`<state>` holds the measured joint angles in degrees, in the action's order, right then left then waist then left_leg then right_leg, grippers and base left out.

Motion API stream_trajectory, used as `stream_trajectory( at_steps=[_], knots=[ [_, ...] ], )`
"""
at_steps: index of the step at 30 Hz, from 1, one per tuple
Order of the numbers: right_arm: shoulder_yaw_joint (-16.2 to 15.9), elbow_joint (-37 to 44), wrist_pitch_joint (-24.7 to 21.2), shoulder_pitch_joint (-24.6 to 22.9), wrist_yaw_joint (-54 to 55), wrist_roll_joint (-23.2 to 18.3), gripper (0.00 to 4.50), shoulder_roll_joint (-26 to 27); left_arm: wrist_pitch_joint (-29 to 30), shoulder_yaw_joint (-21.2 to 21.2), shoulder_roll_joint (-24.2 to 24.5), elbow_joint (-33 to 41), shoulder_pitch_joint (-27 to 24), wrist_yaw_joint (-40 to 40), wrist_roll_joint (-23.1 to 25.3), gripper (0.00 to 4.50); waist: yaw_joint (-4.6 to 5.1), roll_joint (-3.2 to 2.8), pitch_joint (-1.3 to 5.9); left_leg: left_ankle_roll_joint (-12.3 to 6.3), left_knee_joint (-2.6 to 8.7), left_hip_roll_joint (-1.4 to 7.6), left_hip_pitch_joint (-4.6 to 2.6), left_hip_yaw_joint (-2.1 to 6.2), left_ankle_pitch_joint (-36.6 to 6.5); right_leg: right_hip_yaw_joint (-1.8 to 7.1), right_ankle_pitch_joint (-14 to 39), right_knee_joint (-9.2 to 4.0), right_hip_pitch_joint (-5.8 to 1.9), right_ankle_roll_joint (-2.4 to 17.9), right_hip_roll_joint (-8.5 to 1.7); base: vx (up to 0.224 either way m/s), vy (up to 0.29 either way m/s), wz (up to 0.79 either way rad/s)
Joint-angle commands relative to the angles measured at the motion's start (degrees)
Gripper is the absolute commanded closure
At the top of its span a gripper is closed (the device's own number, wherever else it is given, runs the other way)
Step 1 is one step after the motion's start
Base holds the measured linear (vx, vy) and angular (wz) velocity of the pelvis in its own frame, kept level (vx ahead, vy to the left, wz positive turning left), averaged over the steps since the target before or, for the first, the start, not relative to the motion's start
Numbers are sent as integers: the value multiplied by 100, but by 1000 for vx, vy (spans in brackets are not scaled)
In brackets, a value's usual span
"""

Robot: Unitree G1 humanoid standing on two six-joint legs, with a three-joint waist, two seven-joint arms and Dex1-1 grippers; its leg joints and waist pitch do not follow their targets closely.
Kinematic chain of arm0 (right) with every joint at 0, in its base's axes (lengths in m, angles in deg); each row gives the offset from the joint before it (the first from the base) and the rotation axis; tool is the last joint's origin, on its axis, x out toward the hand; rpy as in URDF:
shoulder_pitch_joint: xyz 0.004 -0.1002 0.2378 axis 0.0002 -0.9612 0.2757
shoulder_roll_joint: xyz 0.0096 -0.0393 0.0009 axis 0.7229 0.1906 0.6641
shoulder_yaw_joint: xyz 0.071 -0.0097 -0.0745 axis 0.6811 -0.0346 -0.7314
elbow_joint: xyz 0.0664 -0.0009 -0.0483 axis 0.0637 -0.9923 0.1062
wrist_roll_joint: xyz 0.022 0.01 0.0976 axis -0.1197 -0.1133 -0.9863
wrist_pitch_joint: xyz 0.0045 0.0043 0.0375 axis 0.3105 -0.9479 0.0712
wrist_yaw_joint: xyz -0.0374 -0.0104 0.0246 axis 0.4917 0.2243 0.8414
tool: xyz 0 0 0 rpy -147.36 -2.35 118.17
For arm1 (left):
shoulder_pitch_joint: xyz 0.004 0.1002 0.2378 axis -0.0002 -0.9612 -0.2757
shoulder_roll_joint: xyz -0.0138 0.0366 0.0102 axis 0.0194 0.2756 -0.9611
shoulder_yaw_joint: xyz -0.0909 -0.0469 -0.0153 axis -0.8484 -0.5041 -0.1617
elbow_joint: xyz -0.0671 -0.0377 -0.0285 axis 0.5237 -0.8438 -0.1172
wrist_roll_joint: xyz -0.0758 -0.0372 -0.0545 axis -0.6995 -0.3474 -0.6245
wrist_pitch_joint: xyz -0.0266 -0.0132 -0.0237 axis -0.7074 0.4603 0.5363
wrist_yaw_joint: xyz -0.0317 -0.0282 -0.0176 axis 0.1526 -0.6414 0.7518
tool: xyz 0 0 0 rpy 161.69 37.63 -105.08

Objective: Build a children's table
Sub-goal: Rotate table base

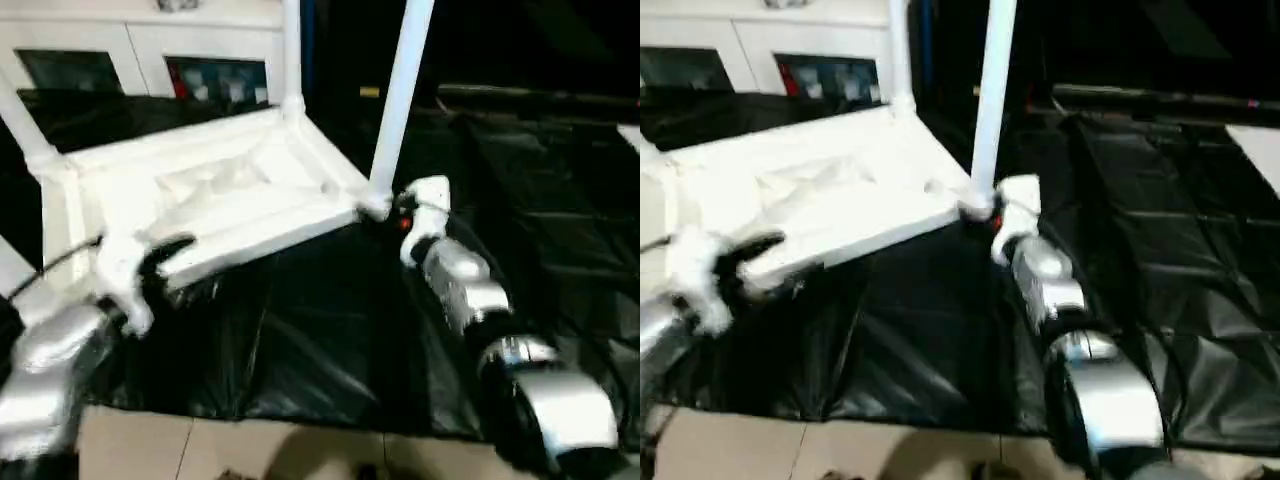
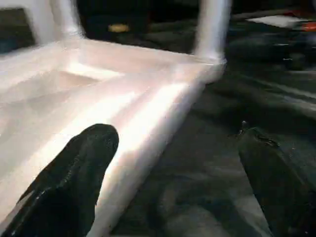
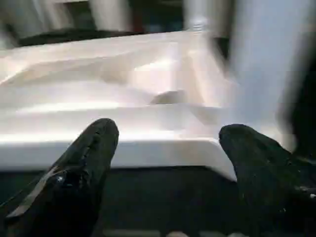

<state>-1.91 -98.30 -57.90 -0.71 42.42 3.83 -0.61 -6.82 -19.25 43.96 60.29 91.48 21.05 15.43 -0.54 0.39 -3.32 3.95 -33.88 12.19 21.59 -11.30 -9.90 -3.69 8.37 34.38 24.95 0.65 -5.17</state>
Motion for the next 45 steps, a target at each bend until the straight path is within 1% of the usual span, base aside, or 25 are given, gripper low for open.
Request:
stream_trajectory(
  at_steps=[1,3,6,7,9,10,12,13,15,17,18,21,23,27,30,32,34,36,37,40,41,42,43,44,45],
  knots=[
    [-200,413,-150,-205,-645,-71,32,-141,299,-137,337,151,-188,506,-230,0,-60,-86,391,-270,409,111,-79,19,-1785,177,1640,-331,-297,1230,-139,0,0,0],
    [-342,726,-262,-441,-1181,-184,27,-259,546,-276,772,98,-425,1004,-339,0,-91,-106,379,-257,421,109,-102,13,-1907,173,1688,-338,-290,1218,-118,0,0,0],
    [-409,886,-351,-574,-1567,-212,4,-351,592,-569,1167,-95,-578,1326,-416,0,-147,-126,339,-82,453,108,-134,22,-2227,180,2098,-390,-262,1175,-130,0,0,0],
    [-437,959,-413,-626,-1718,-209,4,-380,569,-698,1366,-234,-618,1458,-423,0,-174,-135,330,-31,443,89,-160,24,-2376,185,2301,-420,-234,1103,-130,0,0,0],
    [-487,1050,-491,-696,-1908,-176,4,-410,581,-893,1738,-507,-671,1683,-412,0,-169,-153,310,23,472,86,-148,57,-2537,178,2556,-427,-249,961,-140,0,0,0],
    [-519,1136,-549,-749,-1937,-150,4,-435,636,-945,1902,-603,-710,1737,-439,0,-179,-150,305,70,469,83,-193,55,-2631,182,2708,-467,-217,894,-134,0,0,0],
    [-579,1290,-671,-850,-2010,-124,4,-484,784,-1044,2247,-807,-793,1902,-501,0,-181,-163,289,130,488,92,-205,75,-2741,182,2828,-467,-214,885,-138,0,0,0],
    [-606,1374,-751,-906,-2042,-138,4,-507,842,-1115,2449,-969,-829,2030,-528,0,-207,-159,294,146,480,85,-242,70,-2786,191,2869,-486,-186,881,-136,0,0,0],
    [-623,1419,-771,-946,-2052,-137,4,-524,904,-1196,2605,-1124,-837,2102,-551,0,-188,-161,292,157,505,90,-199,91,-2773,186,2844,-463,-225,864,-144,0,0,0],
    [-647,1399,-743,-958,-2002,-79,4,-545,915,-1234,2743,-1292,-827,2135,-505,0,-197,-173,297,178,497,91,-240,82,-2808,195,2796,-472,-186,904,-139,0,0,0],
    [-665,1405,-850,-974,-2044,-67,4,-567,927,-1278,2871,-1439,-823,2184,-452,0,-189,-175,293,193,509,99,-223,96,-2812,196,2759,-463,-214,945,-156,0,0,0],
    [-680,1426,-1022,-1022,-2076,4,4,-645,904,-1361,3221,-1972,-720,2320,-331,0,-195,-179,300,175,499,82,-229,91,-2800,199,2763,-460,-216,933,-154,0,0,0],
    [-672,1501,-1130,-1064,-2102,-16,4,-667,852,-1371,3357,-2181,-656,2348,-295,0,-207,-175,302,186,499,92,-255,86,-2769,206,2666,-464,-203,972,-146,0,0,0],
    [-674,1674,-1249,-1144,-2091,-48,4,-695,668,-1323,3599,-2740,-391,2333,-206,0,-227,-177,304,188,510,102,-254,85,-2693,214,2460,-433,-219,1061,-154,0,0,0],
    [-674,1682,-1235,-1146,-2043,-40,4,-687,319,-1325,3577,-3039,-163,2212,-129,0,-226,-162,285,214,513,98,-277,86,-2799,214,2599,-456,-214,1062,-165,0,0,0],
    [-633,1599,-1082,-1107,-1805,15,4,-602,-302,-1355,3280,-3375,339,1864,-123,0,-236,-170,281,251,507,90,-310,86,-2873,213,2739,-476,-205,1031,-174,0,0,0],
    [-622,1558,-1023,-1085,-1664,62,4,-568,-499,-1321,3159,-3480,509,1764,-105,0,-252,-140,295,282,504,94,-310,101,-2842,219,2775,-481,-219,994,-205,0,0,0],
    [-548,1430,-996,-1000,-1339,104,4,-463,-874,-1239,2739,-3666,1007,1601,-158,0,-262,-96,305,308,508,100,-305,102,-2749,221,2799,-467,-237,973,-212,0,0,0],
    [-525,1350,-980,-959,-1190,136,4,-421,-886,-1231,2537,-3681,1198,1656,-280,0,-274,-84,305,330,490,95,-351,75,-2752,233,2820,-489,-197,979,-212,0,0,0],
    [-493,1118,-875,-836,-771,265,4,-347,-750,-1045,2124,-3665,1586,1855,-456,0,-274,-84,323,386,506,101,-283,97,-2651,226,2763,-440,-255,999,-236,0,0,0],
    [-477,1011,-834,-777,-561,324,4,-330,-732,-911,2003,-3648,1688,1905,-428,0,-275,-90,329,436,501,103,-318,90,-2693,230,2661,-447,-226,1011,-224,0,0,0],
    [-445,823,-838,-658,-261,384,4,-309,-689,-652,1787,-3653,1878,2048,-375,0,-269,-98,326,445,500,101,-312,94,-2711,230,2620,-434,-227,1027,-218,0,0,0],
    [-445,823,-838,-658,-261,384,4,-309,-689,-652,1787,-3653,1878,2048,-375,0,-288,-88,334,456,484,92,-340,75,-2701,233,2562,-446,-217,1057,-214,0,0,0],
    [-437,743,-841,-603,-124,415,4,-305,-705,-538,1684,-3676,1973,2111,-360,0,-286,-85,334,446,480,93,-341,66,-2713,237,2522,-438,-210,1077,-206,0,0,0],
    [-433,708,-838,-580,-53,432,4,-302,-720,-487,1631,-3673,2012,2137,-360,0,-278,-65,336,430,489,92,-296,76,-2657,231,2487,-417,-251,1067,-207,0,0,0]
  ],
)
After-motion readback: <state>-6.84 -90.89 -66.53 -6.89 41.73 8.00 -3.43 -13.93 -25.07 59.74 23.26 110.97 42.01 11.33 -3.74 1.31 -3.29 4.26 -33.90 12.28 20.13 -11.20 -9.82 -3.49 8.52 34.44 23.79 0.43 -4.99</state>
